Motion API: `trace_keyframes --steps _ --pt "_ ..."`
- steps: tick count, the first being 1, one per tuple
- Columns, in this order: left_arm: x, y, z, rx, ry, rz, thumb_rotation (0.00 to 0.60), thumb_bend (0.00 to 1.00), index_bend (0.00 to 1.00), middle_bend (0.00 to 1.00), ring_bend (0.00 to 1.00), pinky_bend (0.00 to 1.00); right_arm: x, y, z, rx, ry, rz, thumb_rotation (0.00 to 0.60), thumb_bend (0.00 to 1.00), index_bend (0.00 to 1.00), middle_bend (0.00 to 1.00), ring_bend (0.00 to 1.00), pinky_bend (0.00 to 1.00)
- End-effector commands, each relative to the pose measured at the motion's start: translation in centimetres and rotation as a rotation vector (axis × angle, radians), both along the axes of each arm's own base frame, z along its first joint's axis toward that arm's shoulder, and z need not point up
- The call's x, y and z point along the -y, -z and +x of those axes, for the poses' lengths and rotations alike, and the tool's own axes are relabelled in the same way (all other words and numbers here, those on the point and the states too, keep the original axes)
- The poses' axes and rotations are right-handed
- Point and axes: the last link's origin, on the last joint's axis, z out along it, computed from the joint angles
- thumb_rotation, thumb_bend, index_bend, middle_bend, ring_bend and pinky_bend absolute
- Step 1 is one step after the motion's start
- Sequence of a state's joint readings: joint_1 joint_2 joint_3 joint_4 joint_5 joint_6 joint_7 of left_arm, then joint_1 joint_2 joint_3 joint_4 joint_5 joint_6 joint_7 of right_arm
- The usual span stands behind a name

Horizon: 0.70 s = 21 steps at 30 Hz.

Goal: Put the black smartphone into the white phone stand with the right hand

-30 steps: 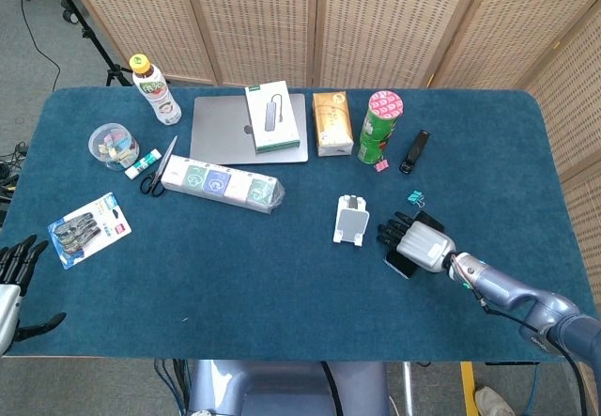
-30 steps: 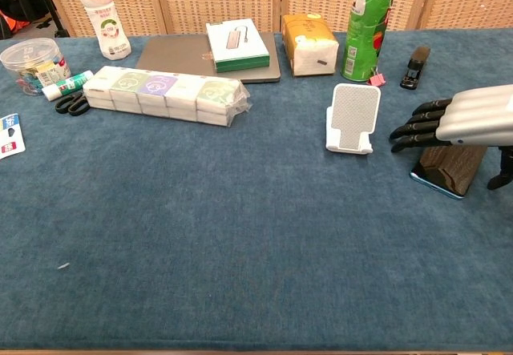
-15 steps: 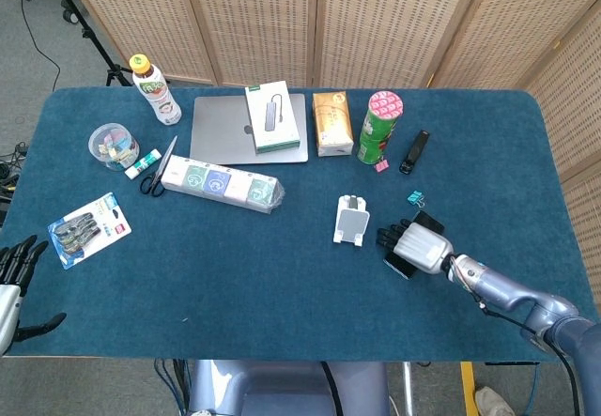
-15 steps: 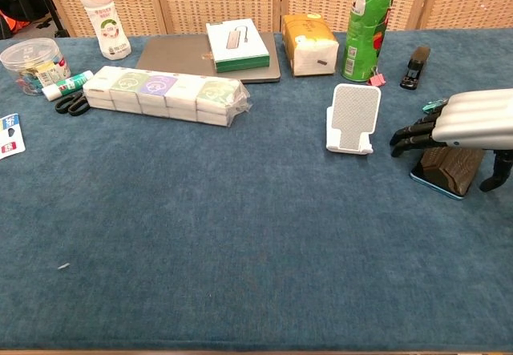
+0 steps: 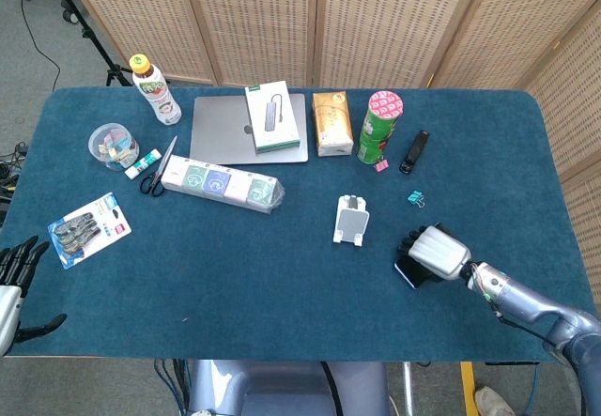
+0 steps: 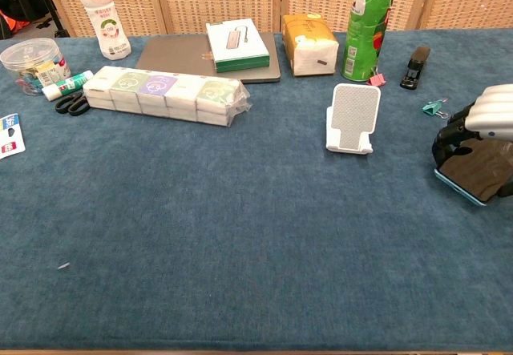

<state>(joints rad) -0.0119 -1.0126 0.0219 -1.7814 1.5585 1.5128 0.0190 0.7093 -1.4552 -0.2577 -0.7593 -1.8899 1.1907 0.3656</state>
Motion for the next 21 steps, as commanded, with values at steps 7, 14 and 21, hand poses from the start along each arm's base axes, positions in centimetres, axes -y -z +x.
trace_keyframes --steps 7,14,21 --pt "0.1 0.0 0.1 0.003 0.005 -0.003 0.6 0.0 0.0 0.0 0.0 0.0 -0.2 -2.1 0.7 0.055 -0.051 -0.051 0.6 0.0 0.63 0.55 0.4 0.47" --pt "0.2 -0.2 0.1 0.01 0.01 0.001 0.6 0.0 0.0 0.0 0.0 0.0 0.1 -4.5 4.8 0.06 -0.302 -0.2 0.6 0.0 0.63 0.55 0.4 0.47" --pt "0.4 -0.4 0.2 0.018 0.019 0.003 0.6 0.0 0.0 0.0 0.0 0.0 0.3 -5.1 10.4 0.032 -0.46 -0.337 0.6 0.0 0.63 0.54 0.4 0.47"
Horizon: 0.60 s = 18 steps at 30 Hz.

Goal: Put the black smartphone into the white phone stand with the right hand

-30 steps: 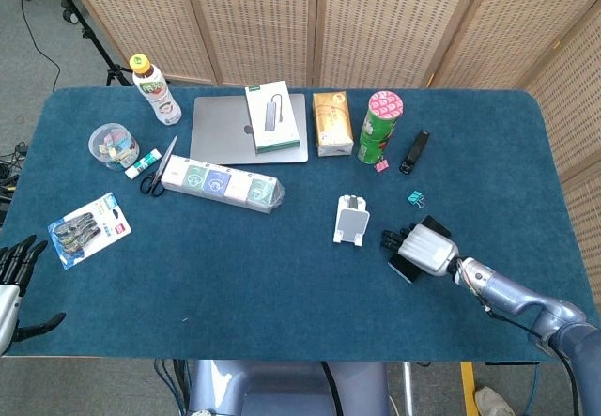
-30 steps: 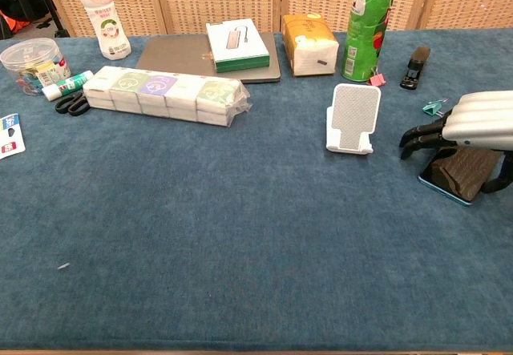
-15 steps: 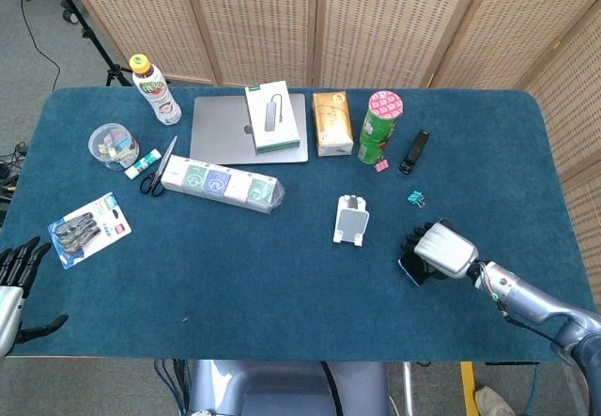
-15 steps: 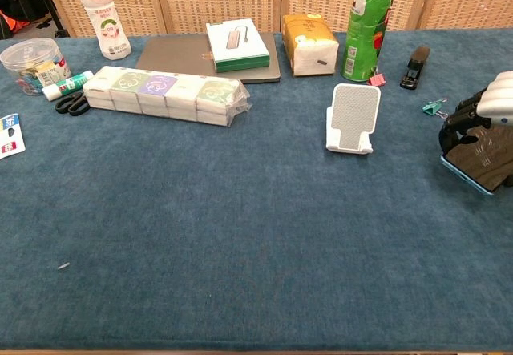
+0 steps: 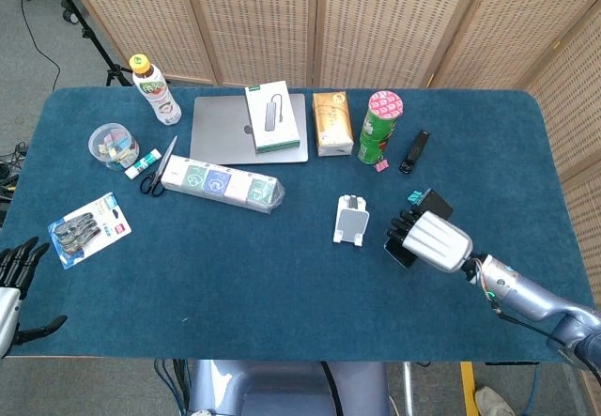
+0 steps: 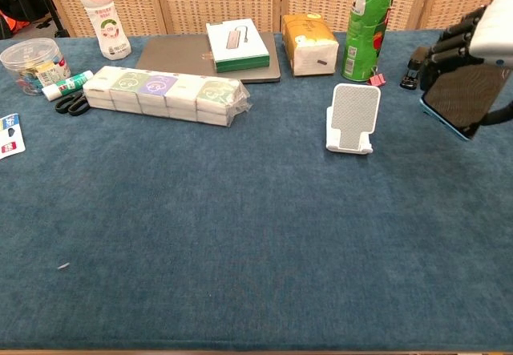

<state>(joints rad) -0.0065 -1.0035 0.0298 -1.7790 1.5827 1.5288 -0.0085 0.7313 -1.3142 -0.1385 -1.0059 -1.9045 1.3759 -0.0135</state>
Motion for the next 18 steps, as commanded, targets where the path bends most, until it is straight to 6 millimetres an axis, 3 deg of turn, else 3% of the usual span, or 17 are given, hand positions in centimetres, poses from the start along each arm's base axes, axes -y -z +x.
trace_keyframes --steps 1,6,11,18 --pt "0.1 -0.2 0.0 0.005 0.003 0.004 0.6 0.0 0.0 0.0 0.0 0.0 0.5 -1.0 4.7 -0.018 -0.127 -0.127 0.6 0.0 0.63 0.54 0.4 0.47" --pt "0.1 -0.4 0.0 0.011 0.006 0.005 0.6 0.0 0.0 0.0 0.0 0.0 0.2 -0.3 8.5 -0.075 -0.205 -0.235 0.6 0.0 0.63 0.53 0.4 0.47" --pt "0.1 -0.4 -0.1 0.017 0.006 0.0 0.6 0.0 0.0 0.0 0.0 0.0 0.4 1.5 11.8 -0.175 -0.29 -0.339 0.6 0.0 0.63 0.53 0.4 0.47" --pt "0.2 -0.7 -0.1 0.026 0.007 -0.004 0.6 0.0 0.0 0.0 0.0 0.0 0.4 5.1 13.9 -0.324 -0.387 -0.454 0.6 0.0 0.63 0.53 0.4 0.47"
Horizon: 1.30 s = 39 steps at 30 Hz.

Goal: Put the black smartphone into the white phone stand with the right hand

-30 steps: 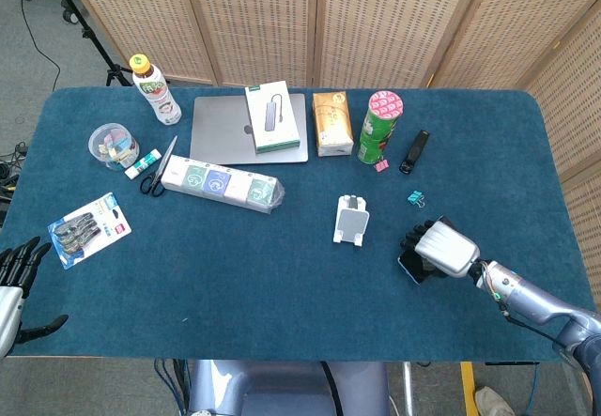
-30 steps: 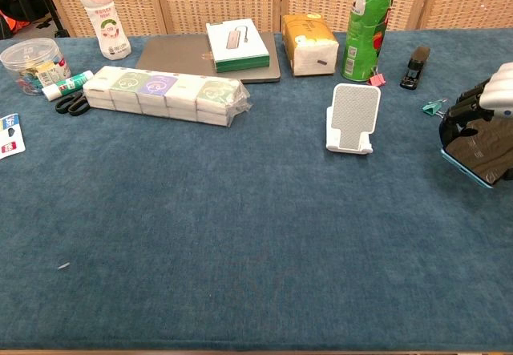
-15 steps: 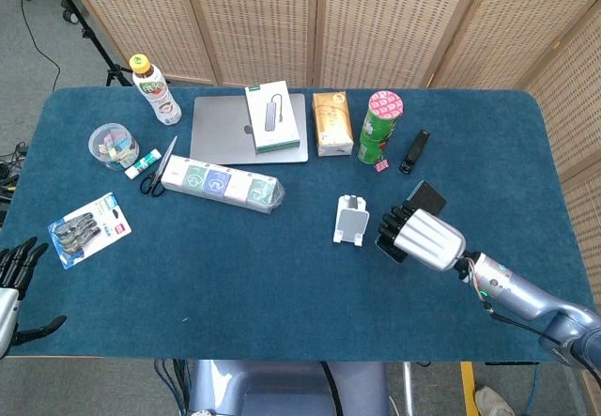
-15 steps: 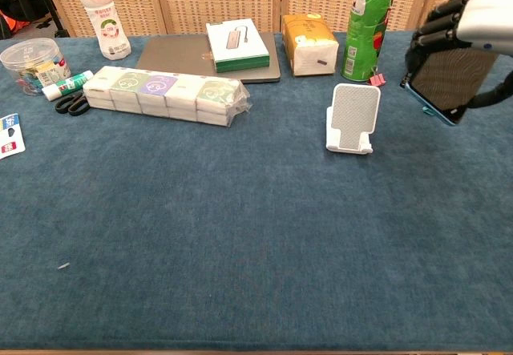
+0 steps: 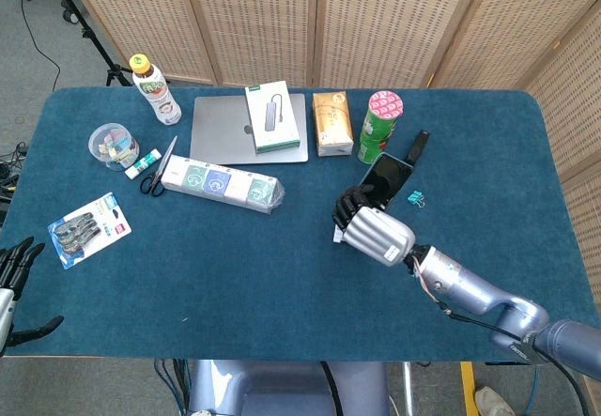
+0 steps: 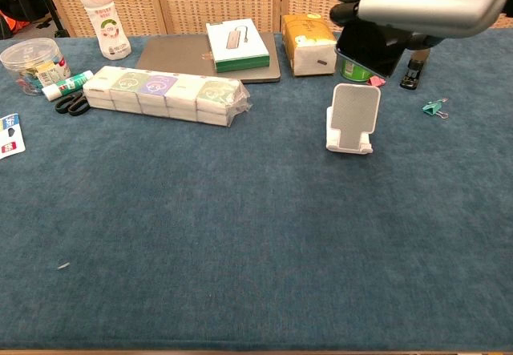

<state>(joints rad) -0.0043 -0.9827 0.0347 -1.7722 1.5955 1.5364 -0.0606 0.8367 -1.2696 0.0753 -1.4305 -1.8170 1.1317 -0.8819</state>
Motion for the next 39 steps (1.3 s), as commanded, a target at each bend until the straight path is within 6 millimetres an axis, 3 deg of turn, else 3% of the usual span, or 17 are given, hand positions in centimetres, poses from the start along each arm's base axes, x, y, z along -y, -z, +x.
trace_keyframes --steps 1,16,21,39 --pt "0.0 -0.1 0.0 0.003 0.001 -0.005 0.6 0.0 0.0 0.0 0.0 0.0 0.1 3.0 2.5 -0.083 -0.057 -0.065 0.6 0.0 0.63 0.53 0.4 0.47" --pt "0.0 0.1 0.0 0.0 0.005 -0.023 0.6 0.0 0.0 0.0 0.0 0.0 1.0 8.0 0.5 -0.243 -0.066 -0.174 0.6 0.0 0.63 0.52 0.4 0.47" --pt "-0.1 0.1 -0.1 -0.001 0.001 -0.022 0.6 0.0 0.0 0.0 0.0 0.0 1.9 8.3 -0.2 -0.261 -0.041 -0.206 0.6 0.0 0.63 0.52 0.4 0.47" --pt "-0.2 0.3 0.0 -0.007 -0.004 -0.022 0.6 0.0 0.0 0.0 0.0 0.0 1.4 8.3 -2.5 -0.362 -0.139 -0.196 0.6 0.0 0.63 0.49 0.38 0.47"
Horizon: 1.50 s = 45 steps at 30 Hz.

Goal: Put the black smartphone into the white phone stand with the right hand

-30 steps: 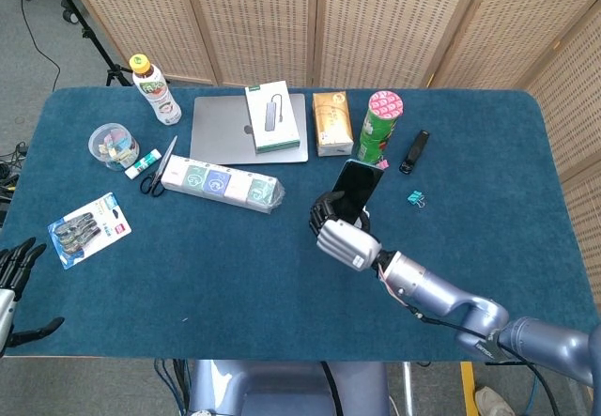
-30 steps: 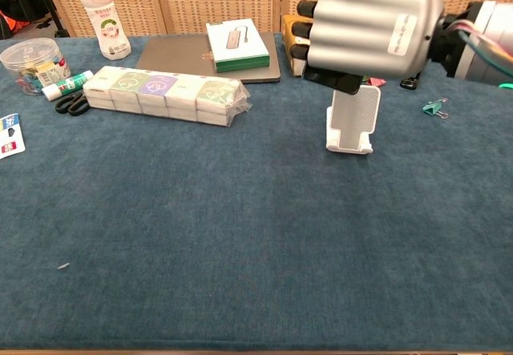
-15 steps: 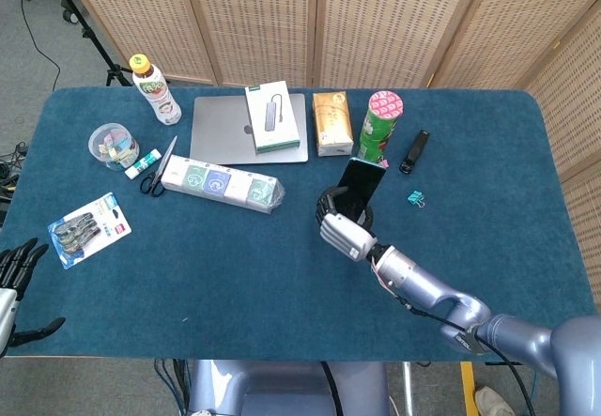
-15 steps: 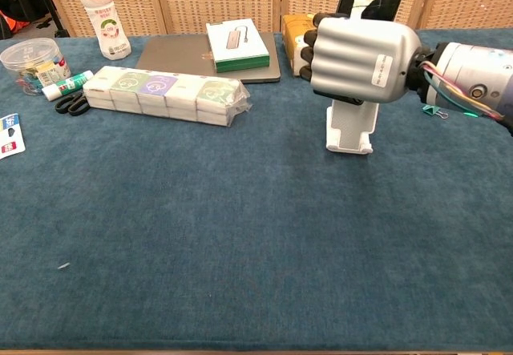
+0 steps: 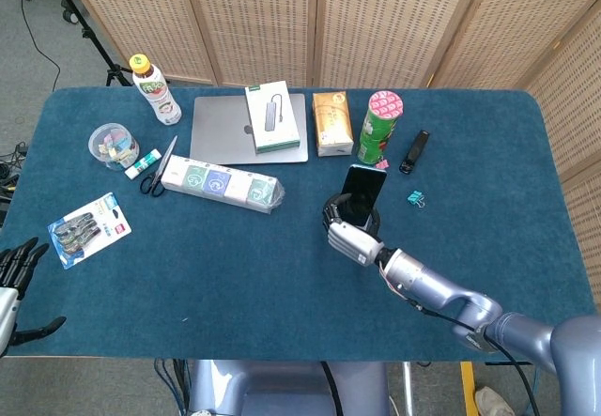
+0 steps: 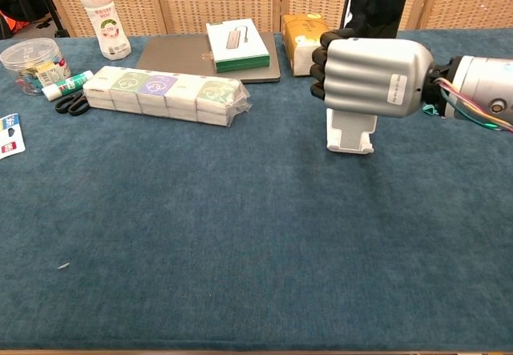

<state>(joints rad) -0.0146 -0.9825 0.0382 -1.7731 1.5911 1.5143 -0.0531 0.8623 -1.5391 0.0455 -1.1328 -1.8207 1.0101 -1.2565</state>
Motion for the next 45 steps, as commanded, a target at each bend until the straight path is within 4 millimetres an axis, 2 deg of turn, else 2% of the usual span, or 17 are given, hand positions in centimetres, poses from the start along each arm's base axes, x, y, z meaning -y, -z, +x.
trace_keyframes --steps 1,23,34,45 --pt "0.0 0.0 0.0 0.002 0.0 0.002 0.6 0.0 0.0 0.0 0.0 0.0 -0.2 0.1 -0.3 -0.007 -0.005 0.01 0.6 0.0 0.63 0.49 0.37 0.46" --pt "0.0 0.0 0.0 0.005 0.0 -0.002 0.6 0.0 0.0 0.0 0.0 0.0 -1.2 2.4 -0.8 -0.029 -0.028 0.035 0.6 0.0 0.62 0.43 0.3 0.4" --pt "-0.1 -0.1 0.0 0.007 -0.002 -0.002 0.6 0.0 0.0 0.0 0.0 0.0 -1.3 2.7 -1.1 -0.036 -0.014 0.051 0.6 0.0 0.6 0.39 0.25 0.38" --pt "0.0 -0.1 0.0 0.007 -0.002 -0.002 0.6 0.0 0.0 0.0 0.0 0.0 -1.5 3.0 -1.7 -0.045 -0.004 0.053 0.6 0.0 0.6 0.37 0.25 0.38"
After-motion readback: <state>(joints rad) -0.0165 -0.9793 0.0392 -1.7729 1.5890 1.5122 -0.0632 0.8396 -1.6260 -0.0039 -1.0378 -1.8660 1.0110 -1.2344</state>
